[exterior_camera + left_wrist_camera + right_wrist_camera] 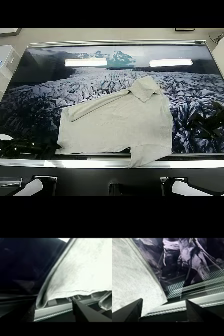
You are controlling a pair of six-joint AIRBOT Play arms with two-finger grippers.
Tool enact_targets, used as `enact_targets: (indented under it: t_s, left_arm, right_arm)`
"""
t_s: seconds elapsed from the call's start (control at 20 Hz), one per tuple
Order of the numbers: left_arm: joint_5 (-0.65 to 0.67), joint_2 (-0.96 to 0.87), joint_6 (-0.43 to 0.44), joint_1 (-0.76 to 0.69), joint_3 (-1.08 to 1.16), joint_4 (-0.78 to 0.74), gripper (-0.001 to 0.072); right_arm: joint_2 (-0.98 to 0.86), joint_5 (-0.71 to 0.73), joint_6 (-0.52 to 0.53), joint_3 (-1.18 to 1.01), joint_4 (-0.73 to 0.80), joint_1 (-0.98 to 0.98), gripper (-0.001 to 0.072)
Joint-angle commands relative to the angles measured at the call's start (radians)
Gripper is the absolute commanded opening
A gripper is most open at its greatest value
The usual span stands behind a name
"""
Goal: Fold the clothes and pants, and hang the long-sleeved shirts on hangers.
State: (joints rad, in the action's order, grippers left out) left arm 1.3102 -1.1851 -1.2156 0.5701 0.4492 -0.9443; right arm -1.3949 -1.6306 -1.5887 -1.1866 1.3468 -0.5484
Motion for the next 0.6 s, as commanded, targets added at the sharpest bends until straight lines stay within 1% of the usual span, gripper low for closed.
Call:
enact_targets:
  t_s: [0.0,0.05,0.1,0.15,0.25,0.3,0.35,0.45,0.55]
  left_arm:
    - [-0.047,-0.001,0.005,-0.064,-0.020,0.003,0.0397]
    - [-0.047,-0.001,-0.004,-0.080,-0.020,0.003,0.0313]
    - [-0.046,0.000,-0.004,-0.091,-0.019,0.003,0.0144]
    - [-0.043,0.000,-0.003,-0.092,-0.019,0.003,0.0024]
    - [-0.038,0.000,0.002,-0.092,-0.019,0.003,0.0024]
    - [-0.038,0.002,0.002,-0.092,-0.019,0.003,0.0024]
    - [-0.037,0.005,0.002,-0.092,-0.019,0.003,0.0024]
    - [-0.027,0.016,0.001,-0.092,-0.019,0.003,0.0023]
    - [-0.020,0.037,0.001,-0.092,-0.019,0.003,0.0023]
  right_arm:
    - [0.003,-0.001,0.007,0.009,-0.007,-0.001,0.0612]
    - [0.003,-0.004,0.007,0.009,-0.002,-0.001,0.0611]
    - [0.003,-0.016,0.007,0.010,0.008,-0.001,0.0611]
    - [0.004,-0.023,0.007,0.025,0.015,-0.001,0.0612]
    - [0.011,-0.015,0.031,0.114,0.008,-0.001,0.0622]
    - [0.015,0.008,0.053,0.181,-0.003,-0.001,0.0646]
    - [0.016,0.047,0.070,0.261,-0.013,-0.001,0.0657]
    - [0.016,0.158,0.113,0.390,-0.066,-0.001,0.0656]
    - [0.016,0.245,0.157,0.462,-0.133,-0.001,0.0654]
